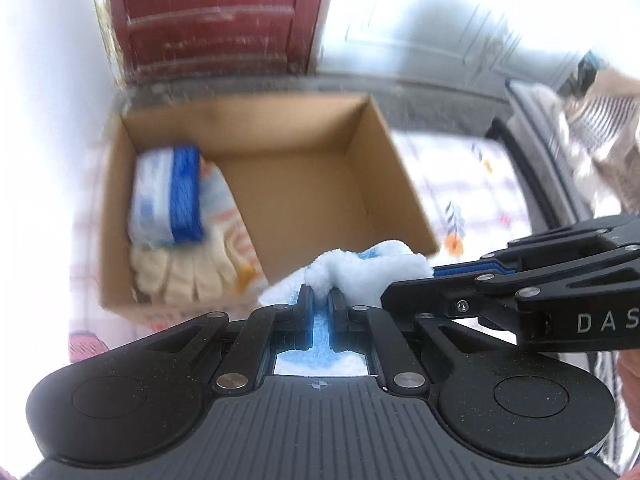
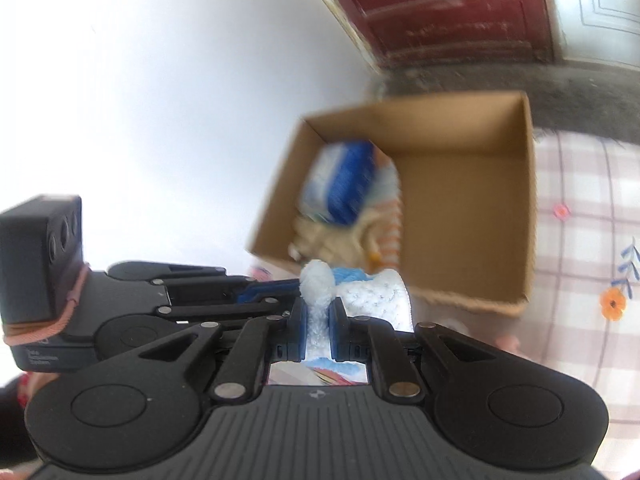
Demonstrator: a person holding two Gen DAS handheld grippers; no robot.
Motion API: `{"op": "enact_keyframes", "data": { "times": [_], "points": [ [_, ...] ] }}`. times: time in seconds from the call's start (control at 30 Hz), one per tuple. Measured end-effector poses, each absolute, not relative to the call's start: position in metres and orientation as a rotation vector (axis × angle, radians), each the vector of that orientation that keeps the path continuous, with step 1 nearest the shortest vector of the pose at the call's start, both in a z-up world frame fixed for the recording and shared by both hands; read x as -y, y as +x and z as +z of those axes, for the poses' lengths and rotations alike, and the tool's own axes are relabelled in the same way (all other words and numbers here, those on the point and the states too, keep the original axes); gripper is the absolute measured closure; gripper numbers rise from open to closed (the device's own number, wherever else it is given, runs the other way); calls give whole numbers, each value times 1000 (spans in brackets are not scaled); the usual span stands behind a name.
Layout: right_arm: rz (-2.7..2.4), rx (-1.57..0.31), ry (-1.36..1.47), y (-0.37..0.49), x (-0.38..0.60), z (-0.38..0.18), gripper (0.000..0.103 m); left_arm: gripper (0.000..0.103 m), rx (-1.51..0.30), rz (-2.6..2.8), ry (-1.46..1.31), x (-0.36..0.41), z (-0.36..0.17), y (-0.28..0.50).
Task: Organize soft objects
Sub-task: 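Lift the fluffy towel with both tools and lower it into the box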
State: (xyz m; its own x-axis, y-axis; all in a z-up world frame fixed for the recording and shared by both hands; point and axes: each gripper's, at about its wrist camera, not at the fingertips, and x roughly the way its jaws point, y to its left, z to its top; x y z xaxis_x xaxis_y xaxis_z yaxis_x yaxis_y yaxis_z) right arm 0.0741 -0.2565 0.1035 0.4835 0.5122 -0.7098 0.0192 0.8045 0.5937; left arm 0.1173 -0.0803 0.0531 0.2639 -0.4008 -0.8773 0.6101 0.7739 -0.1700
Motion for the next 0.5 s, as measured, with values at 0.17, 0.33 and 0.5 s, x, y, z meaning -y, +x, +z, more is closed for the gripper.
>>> {"op": "enact_keyframes", "data": {
  "times": [0.17, 0.33, 0.5],
  "points": [
    [365, -911, 637, 105, 272, 136, 91, 98, -1022, -673, 164, 83, 92, 145],
    [346, -862, 654, 160, 285, 119, 91, 98, -969, -632, 130, 99, 85, 197],
    [304, -895, 743, 217, 302, 61, 91, 98, -1007, -567, 139, 120, 36, 255]
  ]
}}
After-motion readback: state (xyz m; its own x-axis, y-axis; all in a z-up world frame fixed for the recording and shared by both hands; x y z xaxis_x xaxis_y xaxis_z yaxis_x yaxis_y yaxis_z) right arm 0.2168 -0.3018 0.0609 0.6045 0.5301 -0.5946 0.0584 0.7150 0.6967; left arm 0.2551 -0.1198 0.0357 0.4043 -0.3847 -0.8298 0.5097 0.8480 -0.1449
